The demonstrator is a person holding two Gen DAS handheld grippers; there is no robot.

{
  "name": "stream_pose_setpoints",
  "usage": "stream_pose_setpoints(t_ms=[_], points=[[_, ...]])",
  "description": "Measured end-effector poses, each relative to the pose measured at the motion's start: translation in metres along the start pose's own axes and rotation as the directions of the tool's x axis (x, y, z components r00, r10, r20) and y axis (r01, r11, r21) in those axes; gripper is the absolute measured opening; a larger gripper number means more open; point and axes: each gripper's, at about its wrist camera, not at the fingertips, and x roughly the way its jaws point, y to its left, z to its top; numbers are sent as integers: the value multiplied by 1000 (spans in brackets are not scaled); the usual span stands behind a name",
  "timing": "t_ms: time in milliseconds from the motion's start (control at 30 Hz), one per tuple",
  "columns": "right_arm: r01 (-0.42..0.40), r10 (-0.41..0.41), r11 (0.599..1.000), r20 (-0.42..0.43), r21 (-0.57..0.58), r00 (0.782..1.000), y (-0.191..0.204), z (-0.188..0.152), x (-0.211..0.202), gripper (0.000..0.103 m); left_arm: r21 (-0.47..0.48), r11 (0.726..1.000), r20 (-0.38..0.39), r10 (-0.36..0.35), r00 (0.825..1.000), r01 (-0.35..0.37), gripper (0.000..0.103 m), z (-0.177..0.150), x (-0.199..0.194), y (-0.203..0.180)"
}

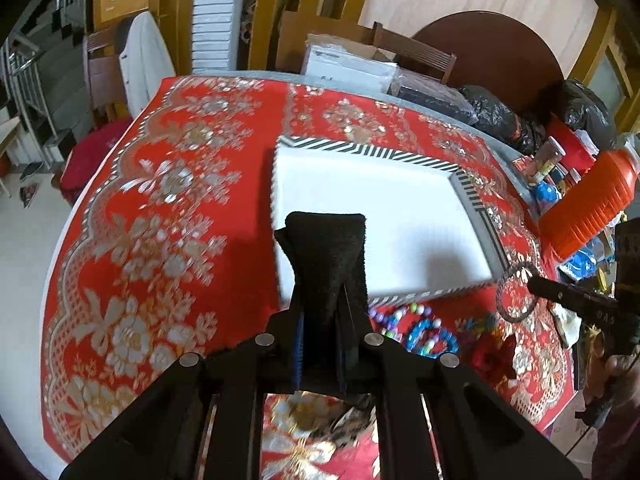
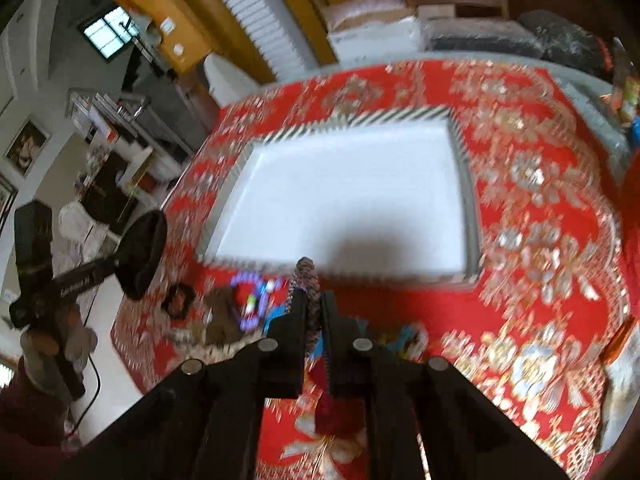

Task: Organize jewelry
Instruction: 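Carry the black bow and pearl bracelet over the white tray with both grippers, then lower and open both grippers to drop the bow and bracelet in the tray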

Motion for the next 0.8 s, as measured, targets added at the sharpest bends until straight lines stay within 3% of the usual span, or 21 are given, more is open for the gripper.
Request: stream_pose_setpoints(t_ms=[267,567,800], points=[[68,-69,992,0,110,998,-36,32,33,7,-5,998,-65,-57,996,56,3,31,53,-15],[128,-113,972,-87,197,990,-85,43,81,7,-3,999,-128,42,991,-43,3,42,113,-8],[235,-217,965,-142,118,966,-89,40,96,8,-7,997,-151,72,986,-74,7,41,131,-3]])
